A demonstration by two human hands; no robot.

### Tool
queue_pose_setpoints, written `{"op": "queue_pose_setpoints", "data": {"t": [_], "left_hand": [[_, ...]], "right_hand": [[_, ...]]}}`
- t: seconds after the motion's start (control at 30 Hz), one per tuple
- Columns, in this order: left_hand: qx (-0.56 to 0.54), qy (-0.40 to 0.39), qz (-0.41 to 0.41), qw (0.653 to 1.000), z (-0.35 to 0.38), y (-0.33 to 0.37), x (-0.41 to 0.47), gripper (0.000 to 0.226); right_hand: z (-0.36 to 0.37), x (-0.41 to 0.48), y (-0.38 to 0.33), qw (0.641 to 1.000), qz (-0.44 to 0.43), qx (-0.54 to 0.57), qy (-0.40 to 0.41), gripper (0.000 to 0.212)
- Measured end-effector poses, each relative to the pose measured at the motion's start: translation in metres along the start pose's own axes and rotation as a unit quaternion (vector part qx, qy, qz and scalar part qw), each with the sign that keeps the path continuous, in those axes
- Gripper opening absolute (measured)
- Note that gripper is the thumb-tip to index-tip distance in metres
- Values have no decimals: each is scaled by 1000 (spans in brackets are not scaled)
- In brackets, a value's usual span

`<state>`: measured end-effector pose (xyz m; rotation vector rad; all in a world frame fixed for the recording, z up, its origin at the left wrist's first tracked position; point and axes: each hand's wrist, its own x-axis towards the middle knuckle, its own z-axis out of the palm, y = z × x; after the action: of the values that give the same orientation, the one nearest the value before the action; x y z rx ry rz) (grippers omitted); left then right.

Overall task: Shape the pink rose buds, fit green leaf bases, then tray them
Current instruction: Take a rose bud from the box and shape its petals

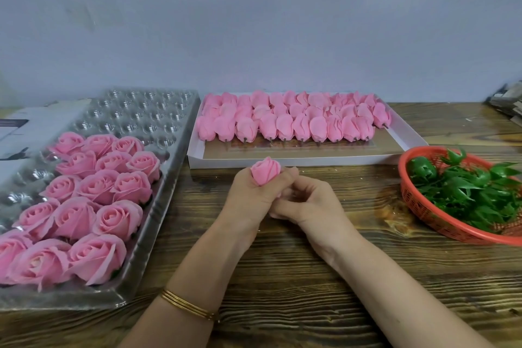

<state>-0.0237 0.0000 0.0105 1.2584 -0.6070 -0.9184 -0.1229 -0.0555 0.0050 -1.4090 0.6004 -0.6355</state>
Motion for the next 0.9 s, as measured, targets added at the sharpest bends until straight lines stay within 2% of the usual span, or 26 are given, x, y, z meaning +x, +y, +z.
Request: {"op": "queue_pose_setpoints", "data": {"t": [0.1,0.27,0.33,0.43,0.57,0.63,0.8,0.9], "left_hand": [[-15,-25,-9,1000,0,3,-1,10],[-21,-56,-7,998,0,4,-4,29],[-28,-38,-12,999,2,3,-5,24],[-34,-11,-14,999,6,1,-6,11],[-31,-15,5,999,6,-1,-5,19],[-41,-32,4,999,4,-1,-5,13],[-39,-76,-9,996,-2,5,-5,43],[-26,-74,-18,997,-3,5,-6,41]], "right_hand": [[-2,-1,-1,998,22,55,-36,29],[-7,-4,-3,979,100,157,-84,16],[-6,-6,-3,990,74,111,-54,18],[-2,-8,-3,999,-6,-34,15,23],[1,-7,-1,995,-53,-78,45,26],[-1,-8,-2,996,-59,-62,31,24],[-6,-8,-1,998,-14,32,-43,21],[-5,-7,0,994,17,87,-60,13]]}}
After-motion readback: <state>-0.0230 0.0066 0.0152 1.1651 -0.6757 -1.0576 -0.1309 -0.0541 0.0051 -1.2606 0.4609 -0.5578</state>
